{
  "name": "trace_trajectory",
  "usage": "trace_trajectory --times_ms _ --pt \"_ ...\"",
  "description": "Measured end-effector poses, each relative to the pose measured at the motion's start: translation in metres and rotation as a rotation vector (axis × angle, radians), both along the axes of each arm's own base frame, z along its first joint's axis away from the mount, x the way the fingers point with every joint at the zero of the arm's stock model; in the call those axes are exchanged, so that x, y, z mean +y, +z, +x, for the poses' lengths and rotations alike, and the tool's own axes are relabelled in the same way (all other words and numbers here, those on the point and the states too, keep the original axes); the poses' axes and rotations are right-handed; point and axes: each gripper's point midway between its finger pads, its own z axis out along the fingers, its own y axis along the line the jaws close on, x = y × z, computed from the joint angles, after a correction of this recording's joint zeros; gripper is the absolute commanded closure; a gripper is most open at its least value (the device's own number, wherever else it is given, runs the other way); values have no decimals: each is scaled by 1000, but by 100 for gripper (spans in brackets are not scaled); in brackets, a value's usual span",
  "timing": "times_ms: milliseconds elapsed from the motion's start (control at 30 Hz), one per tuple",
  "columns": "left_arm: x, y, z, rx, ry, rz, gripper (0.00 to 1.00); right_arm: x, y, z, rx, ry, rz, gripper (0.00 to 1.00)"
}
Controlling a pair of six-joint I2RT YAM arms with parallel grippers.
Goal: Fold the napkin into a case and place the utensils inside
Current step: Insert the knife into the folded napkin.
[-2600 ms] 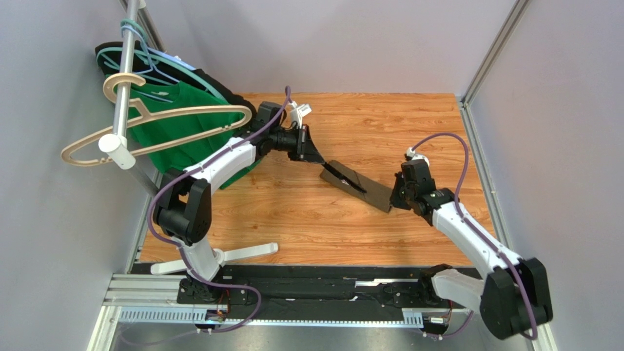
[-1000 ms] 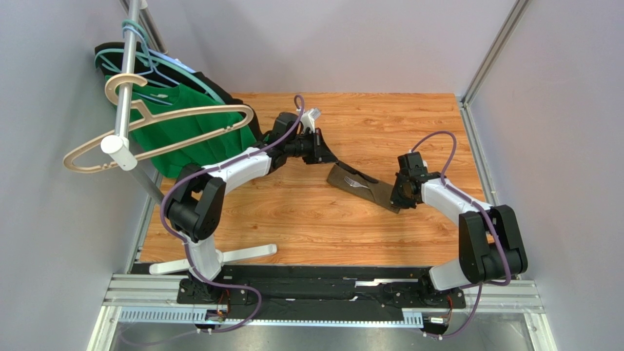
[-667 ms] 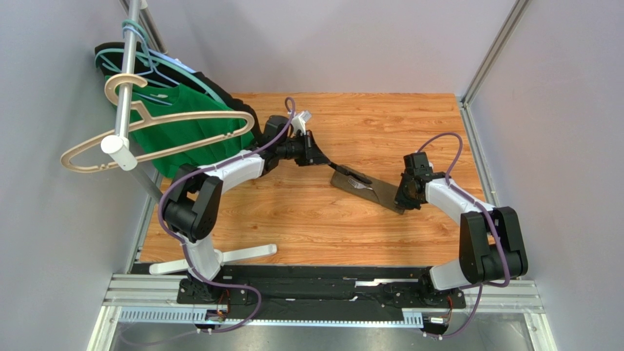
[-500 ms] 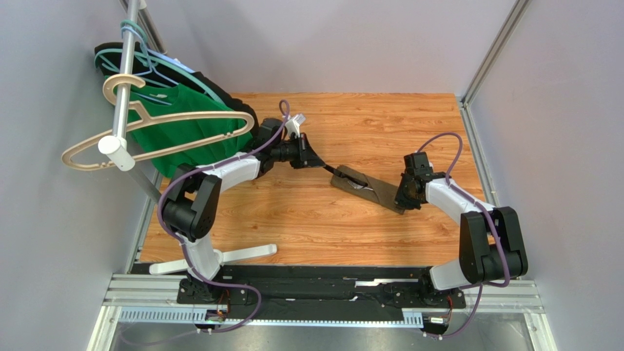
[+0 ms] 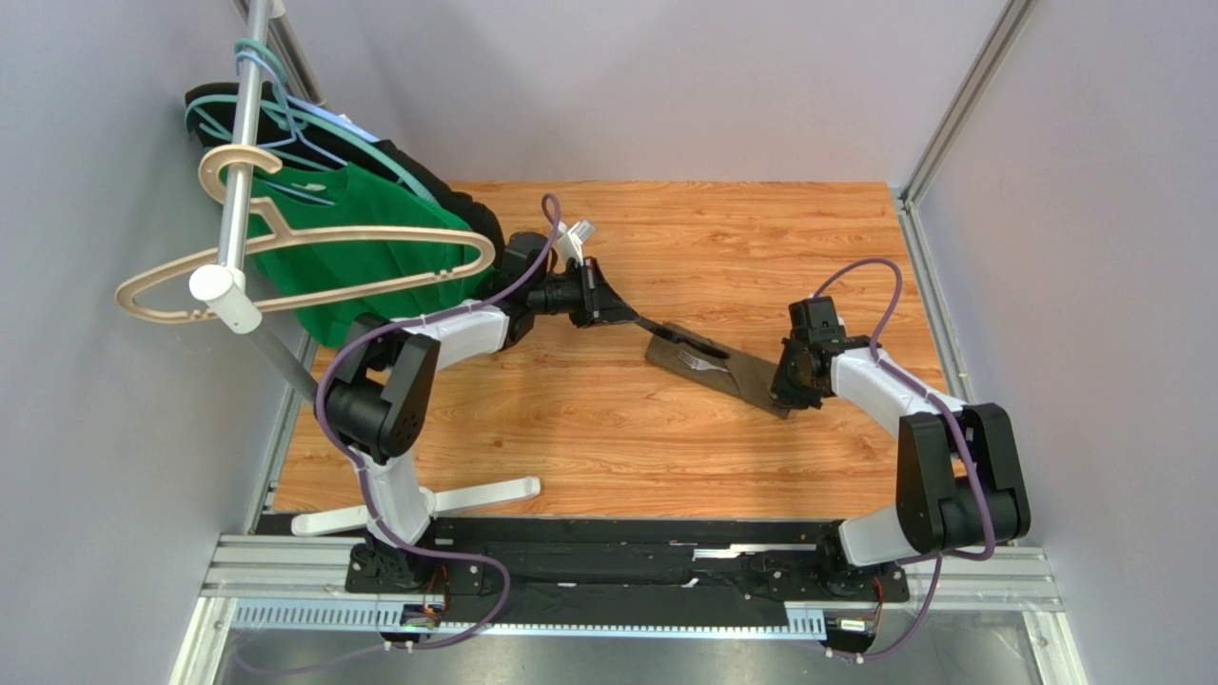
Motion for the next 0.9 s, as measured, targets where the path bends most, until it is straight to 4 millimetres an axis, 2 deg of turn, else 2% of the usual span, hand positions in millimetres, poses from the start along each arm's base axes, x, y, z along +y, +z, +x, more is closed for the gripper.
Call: trace_trajectory --times_ms 133,500,700,900 --pt "0 -11 0 30 -4 8 100 0 0 0 0 3 -1 100" --pt "10 -20 0 48 -4 39 100 0 0 0 1 9 -1 100" --pt "12 -20 1 50 -1 38 100 0 0 0 1 13 0 100" --pt "6 -18 5 57 -13 0 100 0 -1 -1 4 15 2 100"
